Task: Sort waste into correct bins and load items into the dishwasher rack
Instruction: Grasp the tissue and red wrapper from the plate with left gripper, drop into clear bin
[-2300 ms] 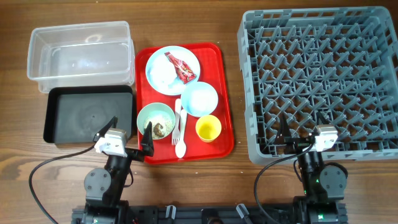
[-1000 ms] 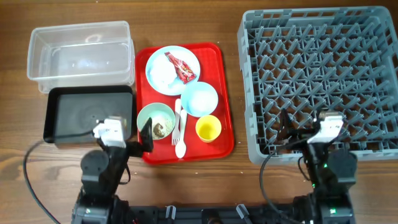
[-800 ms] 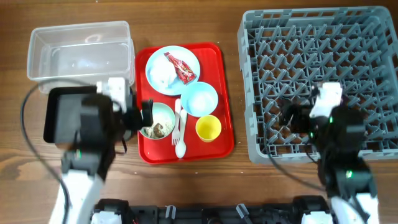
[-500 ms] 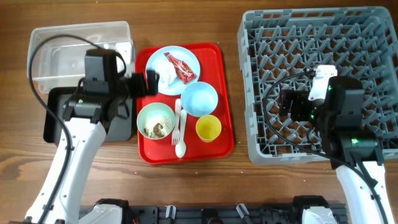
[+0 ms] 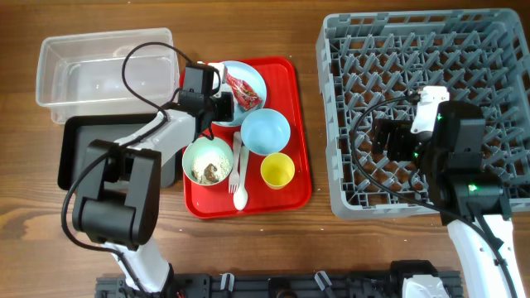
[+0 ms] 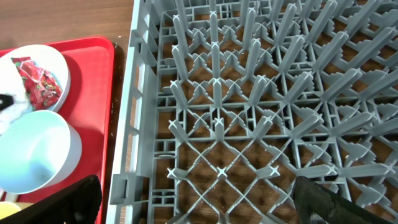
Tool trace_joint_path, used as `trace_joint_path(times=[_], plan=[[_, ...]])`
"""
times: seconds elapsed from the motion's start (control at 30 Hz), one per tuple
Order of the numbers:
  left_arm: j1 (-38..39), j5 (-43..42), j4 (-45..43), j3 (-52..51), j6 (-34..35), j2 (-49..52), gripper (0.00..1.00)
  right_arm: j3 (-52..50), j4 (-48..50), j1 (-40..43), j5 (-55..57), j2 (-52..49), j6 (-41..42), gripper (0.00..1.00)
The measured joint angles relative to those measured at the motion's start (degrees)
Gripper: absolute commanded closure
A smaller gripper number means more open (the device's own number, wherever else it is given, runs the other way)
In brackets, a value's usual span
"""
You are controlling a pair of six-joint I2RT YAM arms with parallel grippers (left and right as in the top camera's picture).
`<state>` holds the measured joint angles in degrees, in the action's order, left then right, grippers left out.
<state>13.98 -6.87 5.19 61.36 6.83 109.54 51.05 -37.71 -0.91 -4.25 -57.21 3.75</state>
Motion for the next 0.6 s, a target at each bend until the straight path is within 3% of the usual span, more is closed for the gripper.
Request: trace_joint_path(times=[0.1, 0.27, 0.3, 0.33, 0.37, 0.43, 0.6], plan=[[0.0, 2.0, 0.5, 0.0, -0.1, -2.1, 0.96, 0.0, 0.0, 0.0, 0.0, 0.0, 0.0, 0.00], [-3.3, 9.0, 0.2, 0.0, -0.1, -18.3, 0.90, 0.0, -0.2, 0.0, 0.0, 0.0, 0.0, 0.00], [-6.1, 10.4, -0.1, 0.3, -0.1, -21.0, 0.84, 0.0, -0.2, 0.0, 0.0, 0.0, 0.0, 0.01], [-8.6, 11.1, -0.2, 0.5, -0.1, -21.7, 0.71, 0.0, -0.2, 0.0, 0.0, 0.0, 0.0, 0.00], [-11.2, 11.6, -0.1, 0.5, 0.1, -21.7, 0.29, 0.0, -0.2, 0.0, 0.0, 0.0, 0.0, 0.00], [-16.6, 12.7, -0.2, 0.5, 0.9, -20.2, 0.19, 0.0, -0.2, 0.0, 0.0, 0.0, 0.0, 0.00], [-16.0, 7.0, -1.0, 0.5, 5.0, -19.0, 0.16, 0.0, -0.2, 0.0, 0.0, 0.0, 0.0, 0.00]])
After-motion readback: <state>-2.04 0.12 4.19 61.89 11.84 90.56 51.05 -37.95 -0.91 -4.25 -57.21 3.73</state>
